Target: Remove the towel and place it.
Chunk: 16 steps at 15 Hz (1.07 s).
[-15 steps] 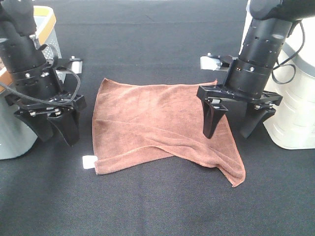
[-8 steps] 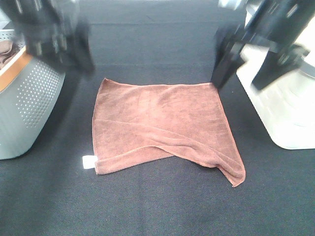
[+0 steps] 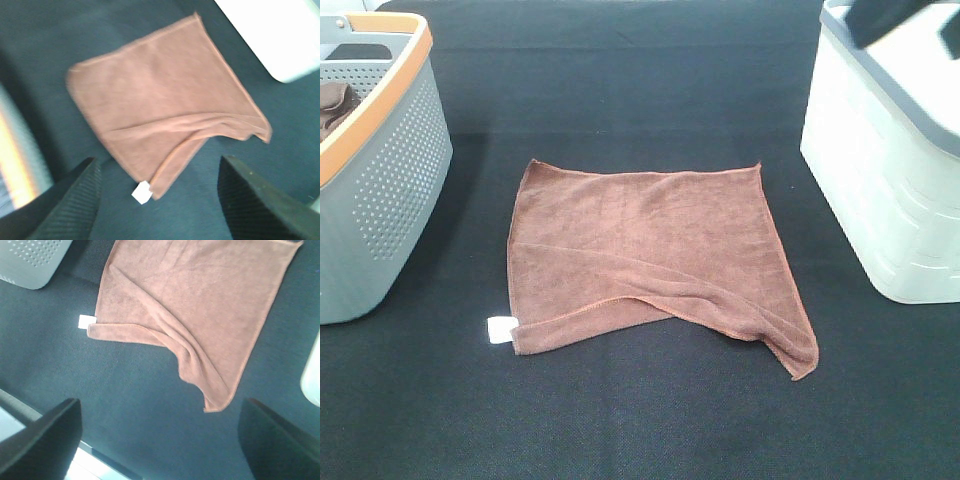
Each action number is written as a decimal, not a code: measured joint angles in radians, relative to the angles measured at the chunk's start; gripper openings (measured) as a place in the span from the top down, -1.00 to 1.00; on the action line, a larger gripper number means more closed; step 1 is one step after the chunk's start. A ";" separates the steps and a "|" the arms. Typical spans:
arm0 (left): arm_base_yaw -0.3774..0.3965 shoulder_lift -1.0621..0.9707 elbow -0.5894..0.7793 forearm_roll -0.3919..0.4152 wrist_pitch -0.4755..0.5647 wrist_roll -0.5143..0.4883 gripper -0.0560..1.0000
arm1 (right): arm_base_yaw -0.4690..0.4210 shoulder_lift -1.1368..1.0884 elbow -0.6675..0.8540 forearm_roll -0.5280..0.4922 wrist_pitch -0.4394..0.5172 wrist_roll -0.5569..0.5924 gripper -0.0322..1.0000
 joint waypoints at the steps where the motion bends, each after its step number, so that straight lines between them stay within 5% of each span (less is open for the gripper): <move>1: 0.000 -0.063 0.049 0.060 0.000 -0.038 -0.31 | 0.000 -0.052 0.042 -0.012 0.000 0.000 -0.62; 3: 0.000 -0.243 0.253 0.178 0.000 -0.126 -0.32 | 0.000 -0.199 0.218 -0.058 0.000 0.001 -0.62; 6: 0.001 -0.509 0.567 0.218 0.003 -0.162 -0.32 | 0.000 -0.403 0.479 -0.149 0.002 0.002 -0.62; 11: 0.001 -0.812 0.863 0.275 -0.001 -0.163 -0.32 | 0.000 -0.637 0.678 -0.229 -0.038 0.005 -0.62; 16: 0.001 -1.012 1.108 0.300 -0.172 -0.119 -0.32 | 0.000 -0.809 0.829 -0.235 -0.150 0.005 -0.62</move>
